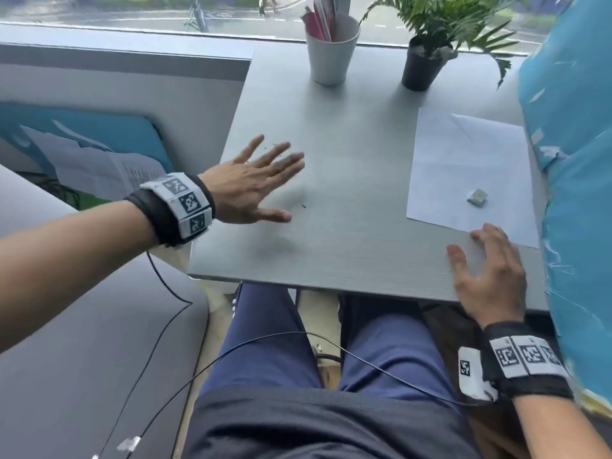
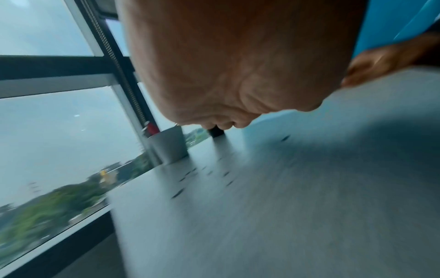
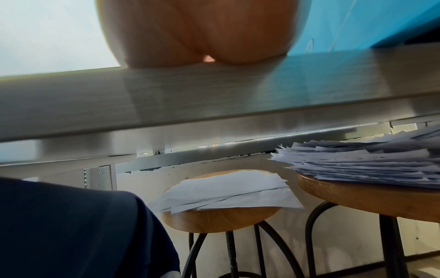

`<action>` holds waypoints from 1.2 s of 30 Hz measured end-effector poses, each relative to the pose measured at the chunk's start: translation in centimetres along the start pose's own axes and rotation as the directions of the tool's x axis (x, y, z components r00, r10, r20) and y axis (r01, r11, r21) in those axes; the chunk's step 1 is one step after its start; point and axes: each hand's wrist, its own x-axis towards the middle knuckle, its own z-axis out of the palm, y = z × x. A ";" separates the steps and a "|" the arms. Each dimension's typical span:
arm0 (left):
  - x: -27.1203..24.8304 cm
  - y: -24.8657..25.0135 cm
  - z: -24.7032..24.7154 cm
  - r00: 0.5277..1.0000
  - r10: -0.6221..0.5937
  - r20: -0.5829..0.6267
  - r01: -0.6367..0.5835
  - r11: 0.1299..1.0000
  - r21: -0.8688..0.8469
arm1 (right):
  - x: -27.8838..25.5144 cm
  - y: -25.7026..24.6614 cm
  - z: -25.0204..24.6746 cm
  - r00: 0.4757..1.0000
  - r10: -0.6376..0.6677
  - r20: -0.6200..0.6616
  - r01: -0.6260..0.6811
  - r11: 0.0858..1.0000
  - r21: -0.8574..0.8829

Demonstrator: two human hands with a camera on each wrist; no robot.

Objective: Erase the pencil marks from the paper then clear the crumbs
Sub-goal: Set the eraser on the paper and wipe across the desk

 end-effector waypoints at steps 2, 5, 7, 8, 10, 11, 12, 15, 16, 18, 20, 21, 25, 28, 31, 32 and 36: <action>-1.3 4.0 -0.4 0.985 0.164 -0.052 -0.166 0.986 -0.031 | 0.0 0.1 0.0 1.000 0.004 0.004 -0.004 1.000 -0.001; -3.3 10.7 0.4 0.938 0.341 -0.061 -0.345 0.934 -0.088 | -0.1 0.1 0.1 1.000 0.003 0.006 -0.003 1.000 -0.006; -3.8 13.3 1.8 0.932 0.357 -0.068 -0.363 0.925 -0.114 | -0.1 0.2 0.0 1.000 0.001 0.010 -0.001 1.000 -0.003; -3.7 13.9 2.4 0.932 0.355 -0.073 -0.362 0.924 -0.120 | -0.1 0.2 0.0 1.000 -0.001 0.013 0.001 1.000 0.000; -3.5 13.8 2.9 0.930 0.358 -0.081 -0.365 0.925 -0.104 | -0.1 0.2 0.0 1.000 -0.008 0.019 0.008 1.000 0.000; -3.3 13.4 2.9 0.930 0.359 -0.081 -0.365 0.927 -0.084 | -0.1 0.2 0.0 1.000 -0.012 0.021 0.012 1.000 -0.003; -3.2 12.8 2.9 0.930 0.359 -0.080 -0.364 0.929 -0.061 | -0.1 0.2 0.0 1.000 -0.011 0.022 0.011 1.000 -0.005; -2.7 9.8 2.3 0.951 0.306 -0.038 -0.306 0.952 0.012 | -0.2 0.2 -0.1 1.000 -0.009 0.023 0.009 1.000 0.007; -2.5 8.4 2.1 0.968 0.250 -0.008 -0.249 0.968 0.029 | -0.2 0.1 -0.2 1.000 -0.011 0.020 0.011 1.000 0.012; -2.1 5.6 1.5 0.995 0.079 0.062 -0.084 0.994 0.076 | -0.2 0.2 -0.1 1.000 -0.013 0.018 0.013 1.000 0.013; -1.9 4.2 0.7 0.997 -0.037 0.062 0.031 0.995 0.098 | -0.2 0.1 0.0 1.000 -0.010 0.019 0.010 1.000 0.010; -2.1 4.4 0.4 0.999 -0.010 0.037 0.007 0.996 0.089 | -0.2 0.1 0.0 1.000 -0.008 0.018 0.008 1.000 0.010; -3.2 10.2 0.9 0.914 0.402 -0.057 -0.402 0.916 0.004 | -0.2 0.4 0.1 1.000 -0.005 -0.002 0.005 1.000 0.015; -3.0 12.0 2.3 0.887 0.458 -0.059 -0.461 0.885 -0.058 | -0.2 0.2 0.3 1.000 -0.005 -0.008 0.005 0.999 0.038; -1.9 8.3 2.9 0.931 0.364 -0.010 -0.364 0.927 -0.090 | -0.4 0.4 0.4 0.992 -0.068 -0.107 0.075 0.995 0.063; -1.5 6.7 2.9 0.950 0.311 0.020 -0.309 0.948 -0.072 | -0.5 0.5 0.5 0.984 -0.096 -0.149 0.106 0.992 0.064; 0.0 0.8 2.4 0.989 0.096 0.112 -0.101 0.994 0.037 | -1.0 0.6 0.6 0.959 -0.141 -0.245 0.150 0.989 0.017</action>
